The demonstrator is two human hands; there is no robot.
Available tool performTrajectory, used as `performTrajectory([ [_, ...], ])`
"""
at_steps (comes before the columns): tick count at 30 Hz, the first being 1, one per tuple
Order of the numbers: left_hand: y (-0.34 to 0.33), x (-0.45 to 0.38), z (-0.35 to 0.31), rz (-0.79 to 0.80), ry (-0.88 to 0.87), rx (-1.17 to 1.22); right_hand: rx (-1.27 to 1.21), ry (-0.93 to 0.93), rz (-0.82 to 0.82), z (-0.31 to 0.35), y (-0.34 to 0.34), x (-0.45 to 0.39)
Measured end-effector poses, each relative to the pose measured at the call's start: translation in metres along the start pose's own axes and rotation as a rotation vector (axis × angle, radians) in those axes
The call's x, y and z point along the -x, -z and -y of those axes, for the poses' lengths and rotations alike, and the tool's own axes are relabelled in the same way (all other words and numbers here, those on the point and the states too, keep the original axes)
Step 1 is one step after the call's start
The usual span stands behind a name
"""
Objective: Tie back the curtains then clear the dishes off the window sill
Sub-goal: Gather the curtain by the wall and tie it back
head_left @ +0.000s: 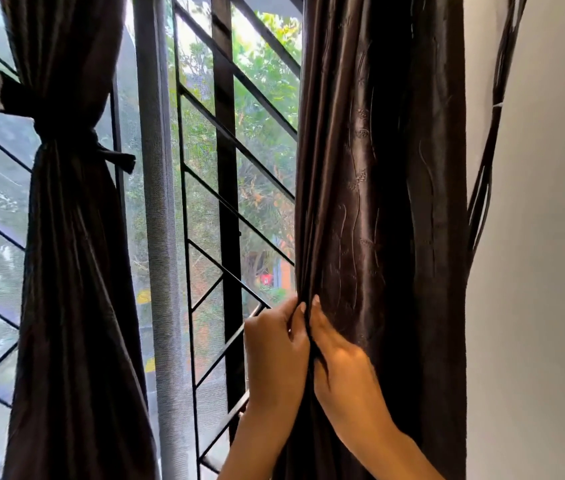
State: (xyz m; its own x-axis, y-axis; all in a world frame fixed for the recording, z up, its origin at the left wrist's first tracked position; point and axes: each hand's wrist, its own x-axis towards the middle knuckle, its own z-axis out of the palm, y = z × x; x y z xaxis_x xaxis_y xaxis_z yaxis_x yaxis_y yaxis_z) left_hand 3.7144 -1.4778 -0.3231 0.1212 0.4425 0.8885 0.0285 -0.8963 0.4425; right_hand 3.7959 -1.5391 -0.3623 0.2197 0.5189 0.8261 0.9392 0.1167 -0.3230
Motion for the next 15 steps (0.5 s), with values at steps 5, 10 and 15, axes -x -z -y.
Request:
performTrajectory([
  [5,0.001,0.001,-0.002,0.024,0.012,0.081,-0.082,0.065,0.122,0.004,0.003,0.004],
  [10,0.003,-0.009,0.014,-0.003,0.059,0.049,-0.081,-0.047,-0.132,-0.019,0.012,-0.014],
  [15,0.008,-0.012,0.024,0.028,0.136,0.152,-0.457,-0.489,-0.243,-0.031,0.033,-0.054],
])
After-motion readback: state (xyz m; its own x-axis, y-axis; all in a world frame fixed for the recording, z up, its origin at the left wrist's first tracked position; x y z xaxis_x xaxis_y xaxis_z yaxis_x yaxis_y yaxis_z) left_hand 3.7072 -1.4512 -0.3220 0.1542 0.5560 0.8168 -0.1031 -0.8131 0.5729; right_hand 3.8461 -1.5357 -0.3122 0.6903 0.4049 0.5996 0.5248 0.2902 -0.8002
